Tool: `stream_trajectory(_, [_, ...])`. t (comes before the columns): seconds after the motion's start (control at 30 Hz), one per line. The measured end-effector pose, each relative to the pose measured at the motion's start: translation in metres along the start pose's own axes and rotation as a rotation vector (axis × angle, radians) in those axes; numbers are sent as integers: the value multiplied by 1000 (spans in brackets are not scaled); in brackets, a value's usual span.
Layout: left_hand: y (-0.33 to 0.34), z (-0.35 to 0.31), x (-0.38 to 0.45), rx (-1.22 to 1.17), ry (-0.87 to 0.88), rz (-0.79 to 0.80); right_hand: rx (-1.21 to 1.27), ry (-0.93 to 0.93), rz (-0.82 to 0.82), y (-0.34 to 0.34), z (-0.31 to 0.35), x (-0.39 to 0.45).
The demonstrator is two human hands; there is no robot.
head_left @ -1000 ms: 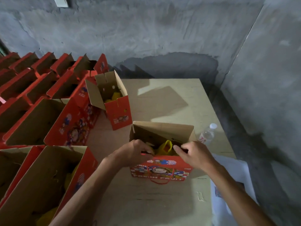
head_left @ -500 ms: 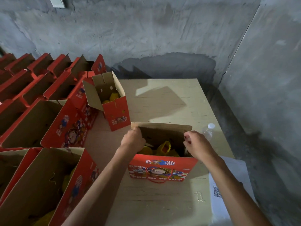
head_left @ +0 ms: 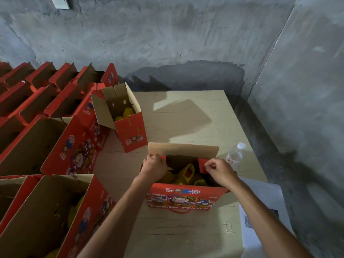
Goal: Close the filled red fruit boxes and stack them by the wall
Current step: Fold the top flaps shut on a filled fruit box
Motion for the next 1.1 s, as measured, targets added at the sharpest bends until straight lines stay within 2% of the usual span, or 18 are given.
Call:
stream_trajectory(0.07, [-9, 16, 1, -88, -15, -77, 149, -5, -108, -14, -19, -5])
stream_trajectory(0.13, [-10, 26, 3, -220, -2, -59, 284, 9, -177, -20, -34, -9])
stream_trajectory(0.23, [-12, 50, 6, -581, -45, -56, 289, -53, -239, -20, -36, -11])
stream_trajectory(0.3, [-13, 74, 3, -858, -93, -139, 262, -81, -276, -20, -33, -10])
stream_trajectory(0.33, [-12, 86, 3, -914, -100, -186, 266, -74, -275, -18, -34, -9])
stream_trajectory(0.43, [-6, 94, 7, -770, 13, -270, 237, -20, -207, -11, -40, -2])
stream_trajectory(0.53, [-11, 70, 9, -486, 205, -312, 256, -72, -167, -12, -33, 3])
stream_trajectory(0.6, [-11, 60, 10, -386, 268, -324, 271, -112, -157, -12, -29, 3])
stream_trajectory(0.67, [-11, 60, 11, -353, 256, -329, 252, -121, -160, -12, -31, 2])
stream_trajectory(0.87, [-15, 65, 14, -318, 273, -385, 407, -78, -116, -14, -43, -3])
stream_trajectory(1.0, [-13, 67, 16, -377, 302, -357, 388, -108, -101, -15, -38, -6])
stream_trajectory(1.1, [-10, 60, 17, -409, 322, -300, 271, -194, -85, -18, -26, -6])
Point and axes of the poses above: each hand's wrist, its own x-axis towards the middle knuckle, its own y-axis out of the palm, z = x × y, the point moved 9 cm from there along x, towards the middle knuckle, and after that the axes turned 9 degrees about x, right-handed, at the moved point
